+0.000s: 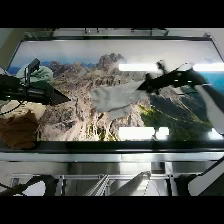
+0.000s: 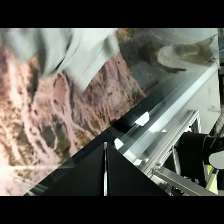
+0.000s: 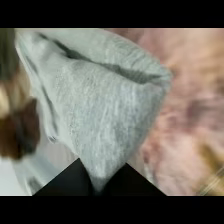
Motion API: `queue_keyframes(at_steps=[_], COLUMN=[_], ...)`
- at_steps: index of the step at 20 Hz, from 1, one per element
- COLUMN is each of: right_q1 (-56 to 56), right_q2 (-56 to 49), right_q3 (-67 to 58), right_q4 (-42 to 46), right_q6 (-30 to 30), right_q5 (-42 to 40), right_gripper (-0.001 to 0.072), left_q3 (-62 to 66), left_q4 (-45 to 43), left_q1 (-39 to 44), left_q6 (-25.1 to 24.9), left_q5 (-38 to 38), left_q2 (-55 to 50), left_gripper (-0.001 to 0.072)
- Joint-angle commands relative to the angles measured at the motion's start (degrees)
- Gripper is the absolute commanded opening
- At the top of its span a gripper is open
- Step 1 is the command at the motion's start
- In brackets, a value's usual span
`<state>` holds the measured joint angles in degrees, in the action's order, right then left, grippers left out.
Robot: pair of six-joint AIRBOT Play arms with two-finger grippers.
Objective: Fold the shirts.
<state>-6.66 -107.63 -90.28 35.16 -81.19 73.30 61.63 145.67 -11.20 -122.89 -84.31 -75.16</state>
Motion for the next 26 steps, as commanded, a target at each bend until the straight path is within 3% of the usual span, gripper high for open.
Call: queue_keyframes(at_steps=[1,6,12,15,22,23,24,25,26], right_q1=[-17.8,-43.8,-70.8,-76.6,-77.8,-77.9,-78.4,-79.1,-79.8], right_q2=[7.0,14.8,26.7,26.5,27.0,27.1,27.2,27.6,28.1], right_q3=[0.1,8.4,32.0,35.6,36.6,36.6,36.5,36.5,36.5], right_q4=[11.0,26.3,26.6,26.6,26.8,26.8,26.8,26.8,26.8], right_q6=[-7.3,-8.3,-3.3,1.6,1.6,1.0,0.9,0.7,-0.2], right_q5=[2.3,5.6,-8.1,-8.5,-2.7,-1.6,-0.6,0.4,1.2], right_gripper=[0.0016,0.0015,0.0015,0.0016,0.0030,0.0187,0.0558,0.0708,0.0708], left_q3=[0.0,0.0,0.0,0.0,0.0,0.1,0.1,0.1,0.1], left_q4=[-0.1,-0.1,0.0,0.0,-0.1,-0.1,-0.1,-0.1,-0.1], left_q1=[1.8,2.1,2.1,2.1,5.6,6.0,6.3,6.2,6.2], left_q6=[-0.1,0.0,0.6,0.7,0.9,0.9,0.9,0.9,0.9], left_q5=[0.5,0.4,1.8,1.7,1.9,1.8,1.8,1.6,1.4], left_q2=[0.0,0.0,0.0,0.0,0.0,0.0,0.0,0.0,0.0], left_gripper=[0.0021,0.0020,0.0020,0.0020,0.0020,0.0020,0.0020,0.0020,0.0020])
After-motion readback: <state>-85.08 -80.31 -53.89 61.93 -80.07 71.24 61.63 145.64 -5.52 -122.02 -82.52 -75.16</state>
